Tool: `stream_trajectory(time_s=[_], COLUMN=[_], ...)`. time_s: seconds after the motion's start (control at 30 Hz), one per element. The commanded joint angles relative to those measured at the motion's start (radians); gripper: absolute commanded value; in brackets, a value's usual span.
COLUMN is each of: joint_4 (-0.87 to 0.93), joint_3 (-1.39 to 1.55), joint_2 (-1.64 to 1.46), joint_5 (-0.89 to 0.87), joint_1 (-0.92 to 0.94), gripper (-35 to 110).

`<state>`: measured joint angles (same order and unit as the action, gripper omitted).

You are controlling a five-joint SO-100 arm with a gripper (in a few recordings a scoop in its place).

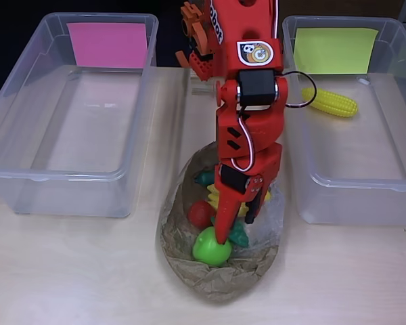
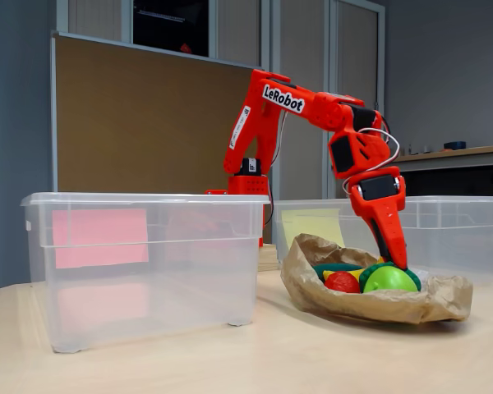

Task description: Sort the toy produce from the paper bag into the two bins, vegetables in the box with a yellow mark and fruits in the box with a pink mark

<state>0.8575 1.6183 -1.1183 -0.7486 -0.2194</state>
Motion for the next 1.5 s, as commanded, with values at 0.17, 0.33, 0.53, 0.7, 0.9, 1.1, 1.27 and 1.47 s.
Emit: stream_trajectory(time_s=[0.17,0.33,0.53,0.7,0.9,1.1,1.27,1.47], joint_4=[-0.025,-0.04,0.025,0.037,0.052,0.109,0.149,0.236], joint_3=[0.155,0.192,0.192,0.195,0.204,0.201,0.199,0.133], joint_2=[-0.058,-0.083,-0.106,-0.109,-0.118,-0.166,-0.213,-0.262], joint_5=[-0.098,-0.081,-0.054,-0.055,-0.078,-0.051,0.002,0.129], joint_1=[-0.078,-0.071,-0.04,-0.034,-0.035,-0.037,-0.043,-0.003], gripper=[28,25,22,19,7,0,0,0])
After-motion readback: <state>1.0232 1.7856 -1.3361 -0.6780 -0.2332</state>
